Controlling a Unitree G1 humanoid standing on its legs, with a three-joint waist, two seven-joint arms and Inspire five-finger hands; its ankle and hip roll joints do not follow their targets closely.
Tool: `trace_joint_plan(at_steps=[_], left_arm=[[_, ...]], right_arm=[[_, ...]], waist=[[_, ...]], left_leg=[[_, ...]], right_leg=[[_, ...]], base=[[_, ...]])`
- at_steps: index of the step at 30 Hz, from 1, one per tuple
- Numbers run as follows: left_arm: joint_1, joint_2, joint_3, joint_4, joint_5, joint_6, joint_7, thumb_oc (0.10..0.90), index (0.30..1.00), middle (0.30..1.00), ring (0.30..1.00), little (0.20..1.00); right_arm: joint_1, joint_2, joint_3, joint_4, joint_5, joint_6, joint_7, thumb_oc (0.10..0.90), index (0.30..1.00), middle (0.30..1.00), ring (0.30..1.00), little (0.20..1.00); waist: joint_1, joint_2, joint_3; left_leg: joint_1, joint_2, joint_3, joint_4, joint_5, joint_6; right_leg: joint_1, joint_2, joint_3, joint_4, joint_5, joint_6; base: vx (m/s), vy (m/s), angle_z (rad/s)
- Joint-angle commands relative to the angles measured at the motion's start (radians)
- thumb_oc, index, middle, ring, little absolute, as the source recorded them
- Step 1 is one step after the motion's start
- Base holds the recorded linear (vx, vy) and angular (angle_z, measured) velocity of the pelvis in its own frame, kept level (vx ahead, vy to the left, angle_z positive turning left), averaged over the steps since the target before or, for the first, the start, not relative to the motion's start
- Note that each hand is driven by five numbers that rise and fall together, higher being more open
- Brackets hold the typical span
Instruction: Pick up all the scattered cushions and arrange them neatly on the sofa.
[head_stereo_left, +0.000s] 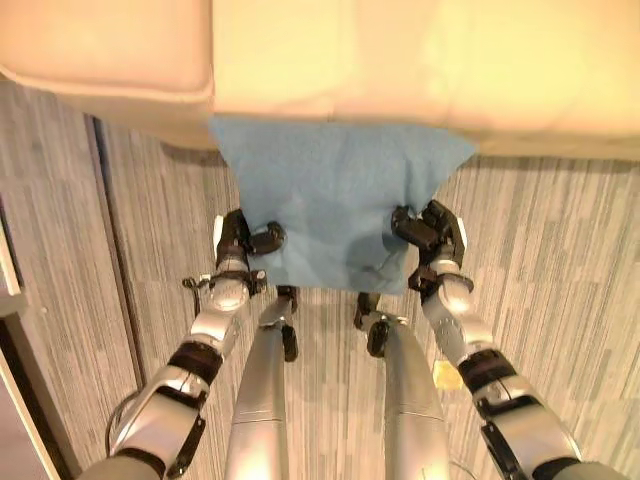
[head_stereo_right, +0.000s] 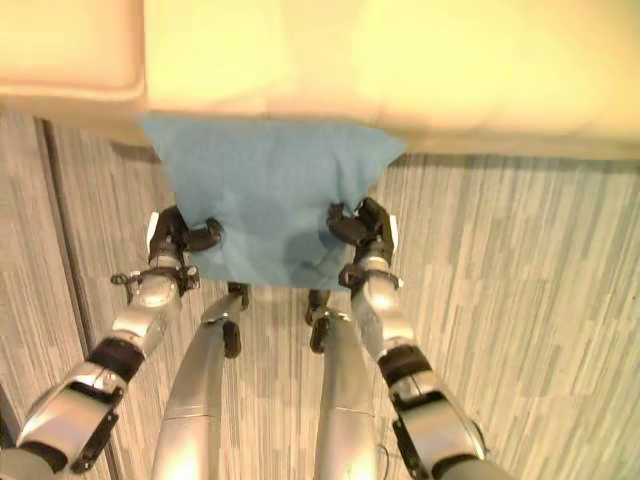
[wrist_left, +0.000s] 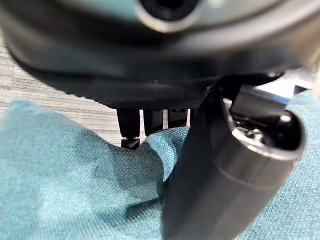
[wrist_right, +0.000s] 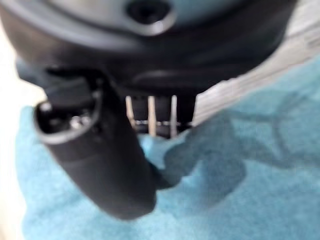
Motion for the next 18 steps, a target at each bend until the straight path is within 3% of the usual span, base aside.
trace_joint_plan(at_steps=[1, 3, 4, 7, 9, 15, 18], left_arm=[[0.03, -0.098, -0.06, -0.091, 0.031, -0.126, -0.108, 0.4, 0.3, 0.3, 0.3, 0.3], [0.136, -0.1, -0.066, -0.145, 0.031, -0.125, -0.137, 0.4, 0.3, 0.3, 0.3, 0.3], [0.191, -0.09, -0.066, -0.166, 0.04, -0.121, -0.159, 0.4, 0.3, 0.3, 0.3, 0.3], [0.333, -0.05, -0.048, -0.237, 0.059, -0.111, -0.213, 0.4, 0.3, 0.3, 0.3, 0.3], [0.38, -0.038, -0.032, -0.256, 0.066, -0.105, -0.224, 0.4, 0.3, 0.3, 0.3, 0.3], [0.42, -0.045, -0.035, -0.256, 0.086, -0.095, -0.224, 0.4, 0.3, 0.3, 0.3, 0.3], [0.453, -0.056, -0.034, -0.251, 0.095, -0.082, -0.22, 0.4, 0.3, 0.3, 0.3, 0.3]], right_arm=[[0.027, 0.083, 0.052, -0.103, -0.055, -0.072, 0.109, 0.4, 0.3, 0.3, 0.3, 0.3], [0.146, 0.085, 0.033, -0.161, -0.064, -0.063, 0.129, 0.4, 0.3, 0.3, 0.3, 0.3], [0.203, 0.073, 0.013, -0.183, -0.074, -0.061, 0.138, 0.4, 0.3, 0.3, 0.3, 0.3], [0.358, 0.016, -0.051, -0.27, -0.136, -0.05, 0.177, 0.4, 0.3, 0.3, 0.3, 0.3], [0.417, -0.004, -0.081, -0.308, -0.172, -0.048, 0.187, 0.4, 0.3, 0.3, 0.3, 0.3], [0.491, -0.022, -0.118, -0.341, -0.216, -0.047, 0.182, 0.4, 0.3, 0.3, 0.3, 0.3], [0.529, -0.029, -0.131, -0.347, -0.244, -0.046, 0.164, 0.4, 0.3, 0.3, 0.3, 0.3]], waist=[[-0.007, 0.027, -0.137], [-0.009, 0.024, -0.145], [-0.015, 0.021, -0.153], [-0.022, 0.015, -0.206], [-0.029, 0.013, -0.245], [-0.046, 0.01, -0.286], [-0.057, 0.001, -0.308]], left_leg=[[0.151, -0.005, -0.094, -0.021, -0.16, -0.057], [0.312, -0.004, -0.09, -0.115, -0.137, -0.064], [0.404, -0.002, -0.077, -0.181, -0.097, -0.065], [0.677, 0.03, -0.048, -0.32, -0.078, -0.082], [0.773, 0.047, -0.03, -0.367, -0.067, -0.091], [0.885, 0.089, 0.002, -0.384, -0.05, -0.116], [0.908, 0.122, 0.017, -0.321, -0.049, -0.117]], right_leg=[[0.168, 0.004, 0.006, -0.225, 0.104, 0.092], [0.321, 0.006, -0.013, -0.315, 0.123, 0.098], [0.41, 0.008, -0.027, -0.379, 0.159, 0.095], [0.674, 0.043, -0.038, -0.519, 0.162, 0.102], [0.769, 0.067, -0.035, -0.572, 0.158, 0.101], [0.899, 0.116, -0.029, -0.643, 0.137, 0.084], [0.97, 0.151, -0.013, -0.679, 0.13, 0.063]], base=[[0.05, -0.046, -0.06], [0.08, -0.06, -0.06], [0.13, -0.07, -0.02], [0.26, -0.107, -0.13], [0.22, -0.131, -0.18], [0.09, -0.119, -0.12], [0.07, -0.134, -0.11]])
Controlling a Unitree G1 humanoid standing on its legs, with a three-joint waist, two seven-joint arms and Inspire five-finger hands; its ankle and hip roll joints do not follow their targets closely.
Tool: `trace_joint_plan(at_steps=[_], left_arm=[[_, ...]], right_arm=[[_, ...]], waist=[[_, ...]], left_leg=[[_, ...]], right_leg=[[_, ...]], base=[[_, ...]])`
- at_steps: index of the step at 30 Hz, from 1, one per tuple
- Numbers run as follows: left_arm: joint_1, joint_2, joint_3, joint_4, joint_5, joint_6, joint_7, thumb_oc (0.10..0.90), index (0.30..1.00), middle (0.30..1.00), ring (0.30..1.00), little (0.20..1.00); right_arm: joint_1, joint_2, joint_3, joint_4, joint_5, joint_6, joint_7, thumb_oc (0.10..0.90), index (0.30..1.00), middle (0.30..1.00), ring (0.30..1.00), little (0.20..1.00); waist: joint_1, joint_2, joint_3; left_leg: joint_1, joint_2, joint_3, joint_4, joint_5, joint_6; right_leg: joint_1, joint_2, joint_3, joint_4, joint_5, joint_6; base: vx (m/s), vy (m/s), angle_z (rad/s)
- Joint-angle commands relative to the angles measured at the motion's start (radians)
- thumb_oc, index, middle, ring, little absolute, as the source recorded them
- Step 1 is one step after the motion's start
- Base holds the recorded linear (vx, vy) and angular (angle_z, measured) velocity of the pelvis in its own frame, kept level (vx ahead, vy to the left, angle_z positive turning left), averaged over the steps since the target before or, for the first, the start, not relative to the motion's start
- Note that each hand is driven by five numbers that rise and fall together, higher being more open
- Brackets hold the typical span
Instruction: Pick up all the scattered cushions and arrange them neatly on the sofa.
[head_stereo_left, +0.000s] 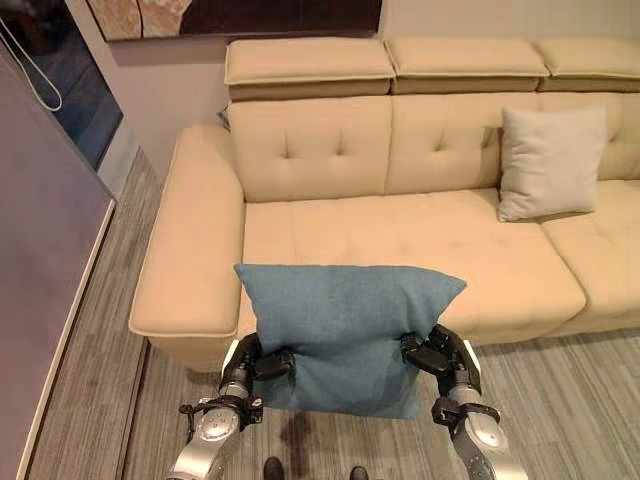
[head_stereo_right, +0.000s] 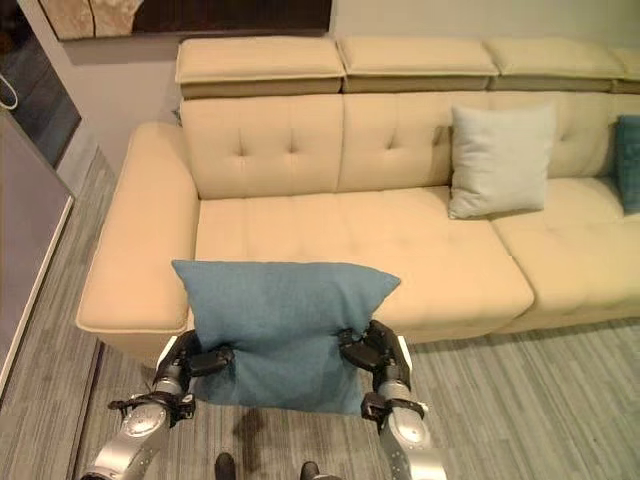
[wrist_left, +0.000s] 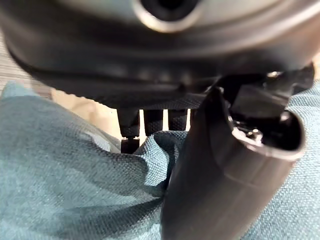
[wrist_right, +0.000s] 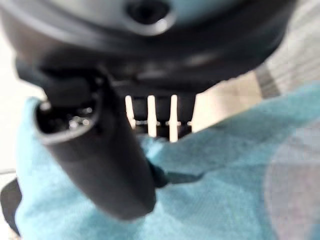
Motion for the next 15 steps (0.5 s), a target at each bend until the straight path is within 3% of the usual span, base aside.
trace_joint_plan(at_steps=[1, 4, 5, 7, 11, 12, 13, 15], left_arm=[[-0.097, -0.041, 0.009, -0.046, 0.024, -0.075, -0.047, 0.4, 0.3, 0.3, 0.3, 0.3], [-0.103, -0.048, -0.006, -0.053, 0.022, -0.077, -0.043, 0.4, 0.3, 0.3, 0.3, 0.3], [-0.107, -0.051, -0.014, -0.052, 0.03, -0.072, -0.044, 0.4, 0.3, 0.3, 0.3, 0.3], [-0.115, -0.048, -0.021, -0.052, 0.043, -0.064, -0.041, 0.4, 0.3, 0.3, 0.3, 0.3], [-0.109, -0.049, -0.023, -0.049, 0.052, -0.065, -0.053, 0.4, 0.3, 0.3, 0.3, 0.3], [-0.102, -0.041, -0.021, -0.049, 0.053, -0.063, -0.055, 0.4, 0.3, 0.3, 0.3, 0.3], [-0.092, -0.03, -0.013, -0.063, 0.054, -0.067, -0.06, 0.4, 0.3, 0.3, 0.3, 0.3], [-0.088, -0.026, -0.008, -0.067, 0.055, -0.068, -0.058, 0.4, 0.3, 0.3, 0.3, 0.3]], right_arm=[[-0.07, -0.045, -0.015, -0.138, -0.04, -0.093, 0.013, 0.4, 0.3, 0.3, 0.3, 0.3], [-0.078, -0.051, -0.016, -0.143, -0.043, -0.093, 0.005, 0.4, 0.3, 0.3, 0.3, 0.3], [-0.079, -0.05, -0.018, -0.151, -0.047, -0.09, -0.002, 0.4, 0.3, 0.3, 0.3, 0.3], [-0.085, -0.047, -0.016, -0.15, -0.057, -0.088, -0.017, 0.4, 0.3, 0.3, 0.3, 0.3], [-0.088, -0.035, -0.01, -0.16, -0.064, -0.087, -0.014, 0.4, 0.3, 0.3, 0.3, 0.3], [-0.102, -0.026, -0.001, -0.163, -0.068, -0.079, -0.006, 0.4, 0.3, 0.3, 0.3, 0.3], [-0.115, -0.014, 0.015, -0.179, -0.073, -0.077, 0.008, 0.4, 0.3, 0.3, 0.3, 0.3], [-0.122, -0.011, 0.02, -0.178, -0.078, -0.077, 0.012, 0.4, 0.3, 0.3, 0.3, 0.3]], waist=[[-0.013, -0.01, 0.001], [-0.003, -0.022, 0.022], [0.003, -0.03, 0.02], [0.019, -0.029, 0.031], [0.028, -0.028, 0.028], [0.034, -0.028, 0.028], [0.055, -0.022, 0.034], [0.061, -0.02, 0.041]], left_leg=[[0.022, 0.046, -0.007, 0.148, -0.119, -0.054], [-0.036, 0.007, -0.055, 0.201, -0.144, -0.041], [-0.09, -0.047, -0.094, 0.191, -0.154, -0.035], [-0.161, -0.101, -0.123, 0.178, -0.121, -0.033], [-0.119, -0.11, -0.122, 0.146, -0.125, -0.01], [-0.095, -0.108, -0.106, 0.131, -0.133, 0.001], [-0.067, -0.114, -0.075, 0.127, -0.154, 0.035], [-0.058, -0.115, -0.063, 0.13, -0.162, 0.049]], right_leg=[[0.061, 0.003, 0.02, -0.107, 0.043, 0.04], [0.061, -0.009, 0.037, -0.11, 0.046, 0.038], [0.066, -0.014, 0.05, -0.111, 0.045, 0.041], [0.067, -0.003, 0.071, -0.096, 0.039, 0.042], [0.076, -0.002, 0.109, -0.056, 0.009, 0.048], [0.069, -0.01, 0.13, -0.024, 0.004, 0.061], [0.046, -0.039, 0.143, 0.059, 0.007, 0.086], [0.024, -0.048, 0.151, 0.114, 0.018, 0.096]], base=[[0.05, -0.071, -0.2], [0.01, 0.002, -0.35], [0.09, 0.04, -0.37], [0.11, 0.067, -0.1], [0.16, 0.115, -0.63], [0.24, 0.314, -0.86], [0.2, 0.284, -0.83], [0.09, 0.164, -1.01]])
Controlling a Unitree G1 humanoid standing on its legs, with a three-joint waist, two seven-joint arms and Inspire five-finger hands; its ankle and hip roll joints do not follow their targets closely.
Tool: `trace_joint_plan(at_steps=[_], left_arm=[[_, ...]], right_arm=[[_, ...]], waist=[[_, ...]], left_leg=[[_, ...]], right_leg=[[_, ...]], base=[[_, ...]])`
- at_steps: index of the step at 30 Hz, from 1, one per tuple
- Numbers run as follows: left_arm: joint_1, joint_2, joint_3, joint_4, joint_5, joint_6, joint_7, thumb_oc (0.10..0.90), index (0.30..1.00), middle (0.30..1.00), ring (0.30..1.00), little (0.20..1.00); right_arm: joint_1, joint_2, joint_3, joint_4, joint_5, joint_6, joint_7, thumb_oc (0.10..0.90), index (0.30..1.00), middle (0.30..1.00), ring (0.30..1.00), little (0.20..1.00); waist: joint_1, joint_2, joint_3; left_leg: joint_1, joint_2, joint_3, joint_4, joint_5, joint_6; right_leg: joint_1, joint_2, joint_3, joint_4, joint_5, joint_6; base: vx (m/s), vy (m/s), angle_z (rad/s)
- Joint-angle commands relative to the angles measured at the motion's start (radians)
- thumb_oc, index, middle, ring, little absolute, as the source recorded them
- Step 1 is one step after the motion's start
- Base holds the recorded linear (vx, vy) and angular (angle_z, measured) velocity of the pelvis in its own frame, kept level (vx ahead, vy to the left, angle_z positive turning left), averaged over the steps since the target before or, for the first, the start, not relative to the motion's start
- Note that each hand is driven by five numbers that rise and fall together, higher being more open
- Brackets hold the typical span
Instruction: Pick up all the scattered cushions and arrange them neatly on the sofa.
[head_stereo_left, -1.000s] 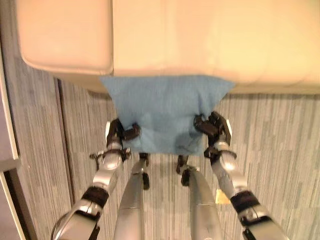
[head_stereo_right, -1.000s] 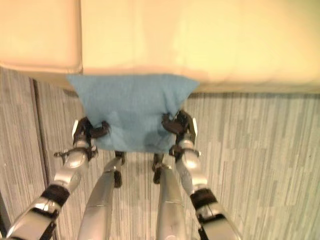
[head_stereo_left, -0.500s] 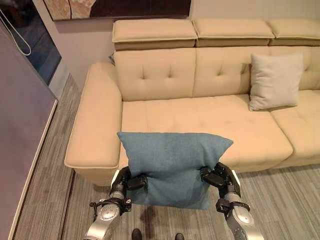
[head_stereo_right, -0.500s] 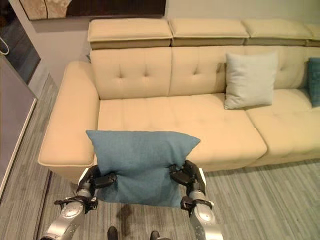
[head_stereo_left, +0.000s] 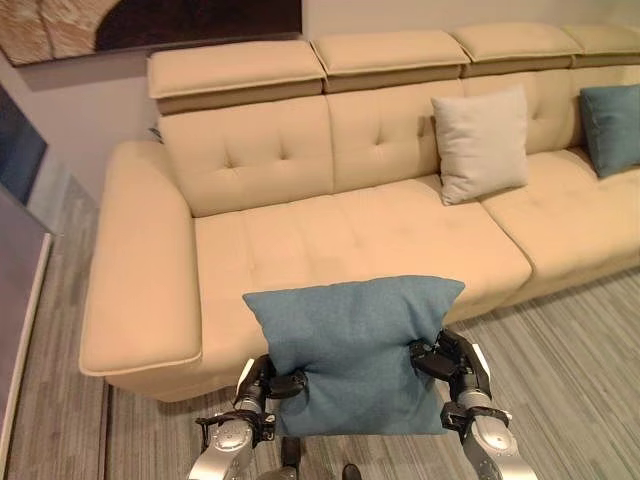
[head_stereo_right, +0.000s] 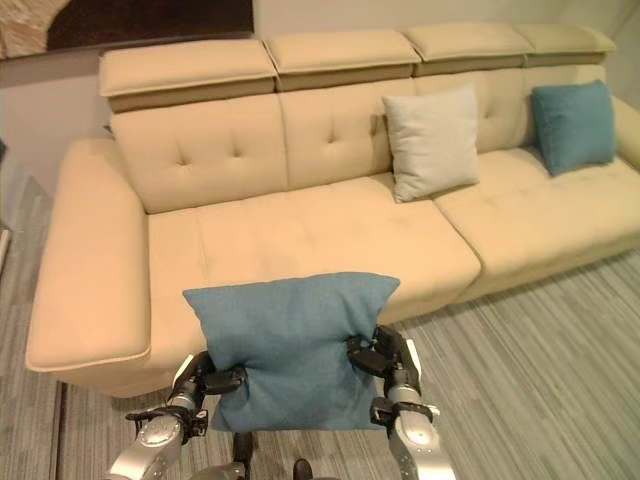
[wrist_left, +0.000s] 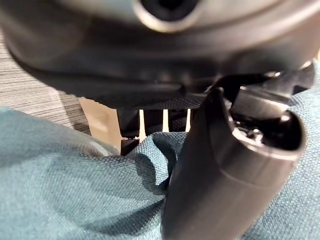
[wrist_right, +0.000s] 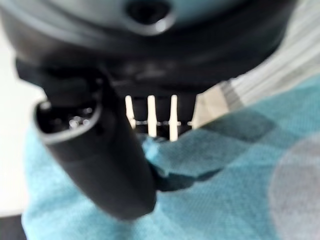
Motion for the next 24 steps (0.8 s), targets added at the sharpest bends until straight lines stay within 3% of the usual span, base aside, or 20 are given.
trace_joint_plan(at_steps=[1, 3, 5, 11, 13, 14, 15, 18, 20, 21, 24], left_arm=[[-0.094, 0.001, 0.038, -0.141, 0.036, -0.122, -0.037, 0.4, 0.3, 0.3, 0.3, 0.3], [-0.096, 0.01, 0.047, -0.142, 0.03, -0.126, -0.029, 0.4, 0.3, 0.3, 0.3, 0.3], [-0.097, 0.009, 0.05, -0.146, 0.031, -0.13, -0.026, 0.4, 0.3, 0.3, 0.3, 0.3], [-0.102, -0.002, 0.049, -0.142, 0.028, -0.132, -0.026, 0.4, 0.3, 0.3, 0.3, 0.3], [-0.093, -0.007, 0.051, -0.15, 0.027, -0.135, -0.032, 0.4, 0.3, 0.3, 0.3, 0.3], [-0.084, -0.023, 0.049, -0.146, 0.028, -0.138, -0.035, 0.4, 0.3, 0.3, 0.3, 0.3], [-0.086, -0.035, 0.04, -0.143, 0.008, -0.137, -0.038, 0.4, 0.3, 0.3, 0.3, 0.3], [-0.102, -0.044, 0.033, -0.129, -0.005, -0.135, -0.035, 0.4, 0.3, 0.3, 0.3, 0.3], [-0.1, -0.048, 0.024, -0.11, -0.001, -0.122, -0.042, 0.4, 0.3, 0.3, 0.3, 0.3], [-0.097, -0.046, 0.024, -0.11, 0.003, -0.118, -0.045, 0.4, 0.3, 0.3, 0.3, 0.3], [-0.094, -0.047, 0.02, -0.108, 0.012, -0.113, -0.048, 0.4, 0.3, 0.3, 0.3, 0.3]], right_arm=[[-0.121, 0.023, 0.01, -0.173, -0.025, -0.106, 0.049, 0.4, 0.3, 0.3, 0.3, 0.3], [-0.13, 0.037, 0.026, -0.178, -0.02, -0.109, 0.057, 0.4, 0.3, 0.3, 0.3, 0.3], [-0.131, 0.041, 0.031, -0.179, -0.023, -0.108, 0.059, 0.4, 0.3, 0.3, 0.3, 0.3], [-0.15, 0.018, 0.038, -0.165, -0.037, -0.104, 0.051, 0.4, 0.3, 0.3, 0.3, 0.3], [-0.133, 0.007, 0.033, -0.174, -0.045, -0.101, 0.054, 0.4, 0.3, 0.3, 0.3, 0.3], [-0.114, 0.004, 0.021, -0.174, -0.049, -0.103, 0.053, 0.4, 0.3, 0.3, 0.3, 0.3], [-0.101, -0.014, 0.003, -0.164, -0.041, -0.109, 0.048, 0.4, 0.3, 0.3, 0.3, 0.3], [-0.104, -0.032, -0.005, -0.155, -0.022, -0.111, 0.034, 0.4, 0.3, 0.3, 0.3, 0.3], [-0.093, -0.041, -0.017, -0.146, -0.017, -0.103, 0.037, 0.4, 0.3, 0.3, 0.3, 0.3], [-0.088, -0.043, -0.022, -0.148, -0.017, -0.101, 0.037, 0.4, 0.3, 0.3, 0.3, 0.3], [-0.072, -0.036, -0.034, -0.157, -0.016, -0.103, 0.031, 0.4, 0.3, 0.3, 0.3, 0.3]], waist=[[0.03, -0.021, -0.005], [0.029, -0.01, 0.019], [0.027, -0.002, 0.021], [0.004, -0.006, 0.012], [-0.002, -0.017, -0.001], [-0.003, -0.019, -0.013], [-0.007, -0.024, -0.013], [-0.003, -0.031, 0.0], [0.006, -0.043, -0.006], [0.007, -0.045, -0.007], [0.008, -0.036, -0.007]], left_leg=[[0.013, 0.02, -0.015, 0.124, -0.167, -0.035], [0.028, 0.025, 0.001, 0.134, -0.186, -0.012], [0.054, 0.027, 0.004, 0.127, -0.199, -0.009], [0.146, 0.013, -0.006, 0.081, -0.237, -0.021], [0.183, 0.005, -0.021, 0.08, -0.26, -0.038], [0.186, 0.021, -0.025, 0.106, -0.268, -0.064], [0.12, 0.064, -0.021, 0.246, -0.232, -0.107], [0.02, 0.107, 0.001, 0.427, -0.185, -0.113], [-0.022, 0.1, 0.03, 0.346, -0.223, -0.094], [-0.028, 0.094, 0.035, 0.319, -0.216, -0.096], [-0.068, 0.1, 0.093, 0.211, -0.131, -0.106]], right_leg=[[0.006, -0.063, -0.07, 0.096, 0.076, 0.088], [-0.066, -0.08, -0.085, 0.212, 0.121, 0.11], [-0.102, -0.093, -0.115, 0.216, 0.119, 0.105], [-0.148, -0.09, -0.184, -0.035, 0.152, 0.093], [-0.115, -0.074, -0.183, -0.121, 0.167, 0.091], [-0.078, -0.059, -0.177, -0.128, 0.162, 0.075], [-0.034, -0.048, -0.2, -0.141, 0.143, 0.046], [0.007, -0.035, -0.228, -0.138, 0.104, 0.006], [0.043, -0.039, -0.243, -0.153, 0.086, 0.006], [0.051, -0.039, -0.247, -0.16, 0.084, 0.008], [0.083, -0.022, -0.259, -0.183, 0.071, 0.012]], base=[[0.05, 0.135, -0.63], [0.06, 0.123, -0.28], [0.13, 0.052, -0.24], [0.2, -0.066, -0.11], [0.33, -0.229, 0.32], [0.27, -0.379, 0.49], [0.22, -0.388, 0.65], [0.13, -0.251, 0.63], [0.19, -0.096, -0.08], [0.18, -0.028, 0.23], [0.12, 0.013, 0.3]])
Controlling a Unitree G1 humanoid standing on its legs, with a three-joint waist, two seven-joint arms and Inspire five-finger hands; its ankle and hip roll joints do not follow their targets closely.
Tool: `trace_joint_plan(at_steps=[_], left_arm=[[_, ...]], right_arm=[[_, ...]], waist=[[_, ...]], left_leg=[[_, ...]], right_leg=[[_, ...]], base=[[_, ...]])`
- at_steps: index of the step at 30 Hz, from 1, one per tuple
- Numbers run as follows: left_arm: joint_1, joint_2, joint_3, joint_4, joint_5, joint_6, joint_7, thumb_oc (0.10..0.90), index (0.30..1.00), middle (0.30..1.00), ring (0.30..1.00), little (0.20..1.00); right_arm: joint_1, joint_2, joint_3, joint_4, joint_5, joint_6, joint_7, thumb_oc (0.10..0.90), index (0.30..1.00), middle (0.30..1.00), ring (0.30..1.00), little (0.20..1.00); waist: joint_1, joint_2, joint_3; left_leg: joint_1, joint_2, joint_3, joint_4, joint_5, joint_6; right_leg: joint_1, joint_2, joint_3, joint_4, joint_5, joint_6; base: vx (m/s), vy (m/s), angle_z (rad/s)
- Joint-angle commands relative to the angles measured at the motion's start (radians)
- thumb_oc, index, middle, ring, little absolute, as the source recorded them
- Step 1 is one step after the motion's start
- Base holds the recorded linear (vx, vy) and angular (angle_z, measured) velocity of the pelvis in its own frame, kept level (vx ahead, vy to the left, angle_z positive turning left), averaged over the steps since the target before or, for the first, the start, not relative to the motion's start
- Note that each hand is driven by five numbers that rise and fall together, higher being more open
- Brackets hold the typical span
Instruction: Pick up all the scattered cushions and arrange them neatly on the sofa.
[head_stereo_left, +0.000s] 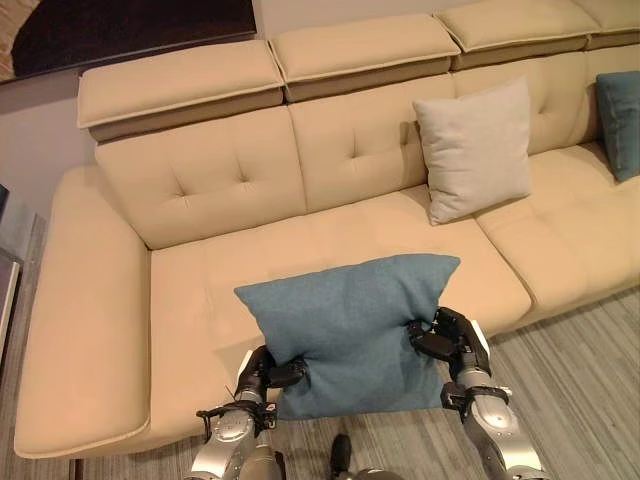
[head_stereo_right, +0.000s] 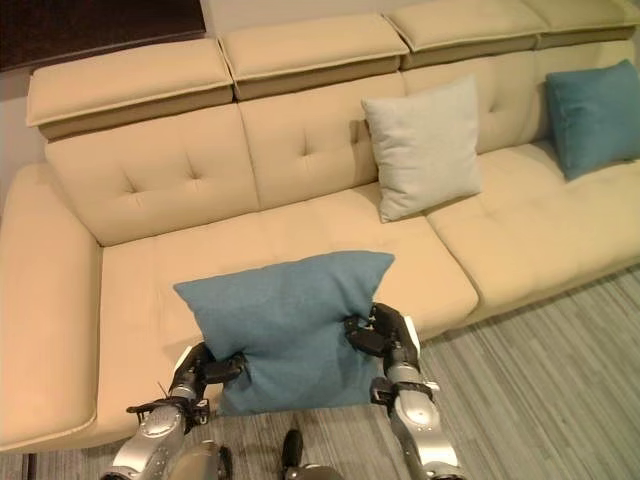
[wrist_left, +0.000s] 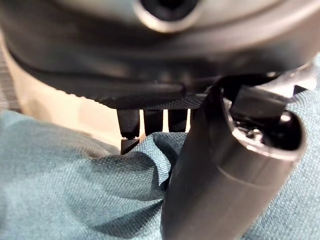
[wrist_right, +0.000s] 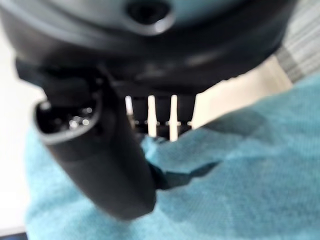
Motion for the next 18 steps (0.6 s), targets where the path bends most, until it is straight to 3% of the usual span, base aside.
trace_joint_plan(at_steps=[1, 3, 5, 8, 12, 15, 18], left_arm=[[-0.061, 0.008, -0.026, -0.098, 0.025, -0.11, -0.039, 0.4, 0.3, 0.3, 0.3, 0.3], [-0.054, 0.004, -0.018, -0.1, 0.028, -0.111, -0.036, 0.4, 0.3, 0.3, 0.3, 0.3], [-0.043, 0.008, -0.014, -0.11, 0.029, -0.108, -0.033, 0.4, 0.3, 0.3, 0.3, 0.3], [-0.028, 0.018, 0.003, -0.127, 0.026, -0.108, -0.031, 0.4, 0.3, 0.3, 0.3, 0.3], [-0.03, 0.04, 0.025, -0.146, 0.022, -0.109, -0.02, 0.4, 0.3, 0.3, 0.3, 0.3], [-0.032, 0.051, 0.034, -0.144, 0.026, -0.117, -0.014, 0.4, 0.3, 0.3, 0.3, 0.3], [-0.038, 0.046, 0.036, -0.137, 0.03, -0.123, -0.014, 0.4, 0.3, 0.3, 0.3, 0.3]], right_arm=[[-0.03, 0.012, -0.013, -0.133, 0.001, -0.115, 0.014, 0.4, 0.3, 0.3, 0.3, 0.3], [-0.028, 0.02, -0.013, -0.14, -0.004, -0.113, 0.012, 0.4, 0.3, 0.3, 0.3, 0.3], [-0.026, 0.028, -0.012, -0.141, -0.015, -0.109, 0.009, 0.4, 0.3, 0.3, 0.3, 0.3], [-0.035, 0.041, -0.008, -0.143, -0.035, -0.103, 0.012, 0.4, 0.3, 0.3, 0.3, 0.3], [-0.061, 0.055, -0.002, -0.144, -0.046, -0.095, 0.017, 0.4, 0.3, 0.3, 0.3, 0.3], [-0.061, 0.077, -0.005, -0.149, -0.041, -0.103, 0.018, 0.4, 0.3, 0.3, 0.3, 0.3], [-0.057, 0.083, -0.013, -0.142, -0.049, -0.104, 0.013, 0.4, 0.3, 0.3, 0.3, 0.3]], waist=[[-0.003, 0.018, -0.065], [-0.002, 0.027, -0.07], [0.003, 0.027, -0.075], [0.018, 0.022, -0.097], [0.024, 0.024, -0.076], [0.012, 0.036, -0.064], [-0.002, 0.037, -0.066]], left_leg=[[0.061, -0.004, 0.065, -0.071, 0.047, 0.019], [0.099, -0.002, 0.085, -0.137, 0.054, 0.022], [0.111, -0.021, 0.046, -0.144, 0.048, 0.03], [0.169, -0.045, 0.052, -0.18, 0.023, 0.06], [0.208, -0.053, 0.063, -0.194, 0.005, 0.099], [0.229, -0.053, 0.04, -0.211, 0.003, 0.111], [0.248, -0.065, 0.009, -0.227, -0.001, 0.107]], right_leg=[[0.005, -0.065, 0.039, 0.077, -0.108, 0.14], [0.02, -0.057, 0.042, 0.078, -0.12, 0.146], [0.025, -0.061, 0.046, 0.09, -0.129, 0.15], [0.033, -0.089, 0.052, 0.13, -0.139, 0.169], [-0.058, -0.14, 0.062, 0.337, -0.092, 0.22], [-0.128, -0.137, 0.11, 0.439, -0.08, 0.227], [-0.151, -0.119, 0.168, 0.361, -0.094, 0.21]], base=[[0.14, 0.041, 0.1], [0.16, 0.079, 0.06], [0.17, 0.126, -0.05], [0.17, 0.161, -0.14], [0.03, 0.132, -0.07], [0.02, 0.063, 0.14], [0.09, -0.02, 0.52]])
